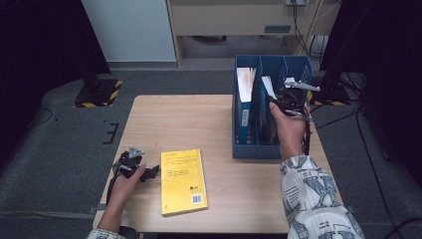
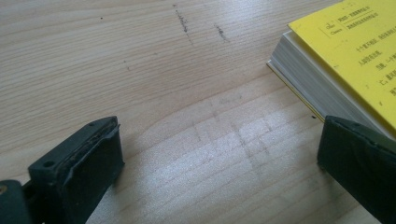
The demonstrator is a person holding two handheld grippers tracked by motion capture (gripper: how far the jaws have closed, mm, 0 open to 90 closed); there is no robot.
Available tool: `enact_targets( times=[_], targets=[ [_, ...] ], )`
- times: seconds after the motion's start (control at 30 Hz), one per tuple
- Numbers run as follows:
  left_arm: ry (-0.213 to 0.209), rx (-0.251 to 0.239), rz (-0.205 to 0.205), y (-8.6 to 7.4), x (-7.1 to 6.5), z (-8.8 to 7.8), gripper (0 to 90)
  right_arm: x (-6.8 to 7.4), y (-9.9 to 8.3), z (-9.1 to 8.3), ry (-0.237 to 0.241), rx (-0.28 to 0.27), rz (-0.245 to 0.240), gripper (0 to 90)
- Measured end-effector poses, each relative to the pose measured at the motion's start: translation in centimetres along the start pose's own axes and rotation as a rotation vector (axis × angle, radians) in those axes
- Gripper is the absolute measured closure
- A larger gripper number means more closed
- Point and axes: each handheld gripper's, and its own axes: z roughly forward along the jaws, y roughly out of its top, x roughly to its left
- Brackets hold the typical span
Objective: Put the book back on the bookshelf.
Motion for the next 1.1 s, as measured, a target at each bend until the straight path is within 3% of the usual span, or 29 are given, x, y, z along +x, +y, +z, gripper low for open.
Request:
enact_targets(
  times=[0.33, 0.9, 1.1],
  targets=[
    [0.000, 0.000, 0.000, 0.0, 0.0, 0.0, 0.0, 0.1, 0.4, 0.2, 0.020, 0.040, 0.030, 66.9],
    [-0.002, 0.002, 0.004, 0.0, 0.0, 0.0, 0.0, 0.7, 0.5, 0.3, 0.052, 0.043, 0.032, 57.6],
    [-0.002, 0.002, 0.005, 0.0, 0.0, 0.0, 0.0, 1.0, 0.6, 0.2, 0.043, 0.059, 0.009, 55.2]
  ],
)
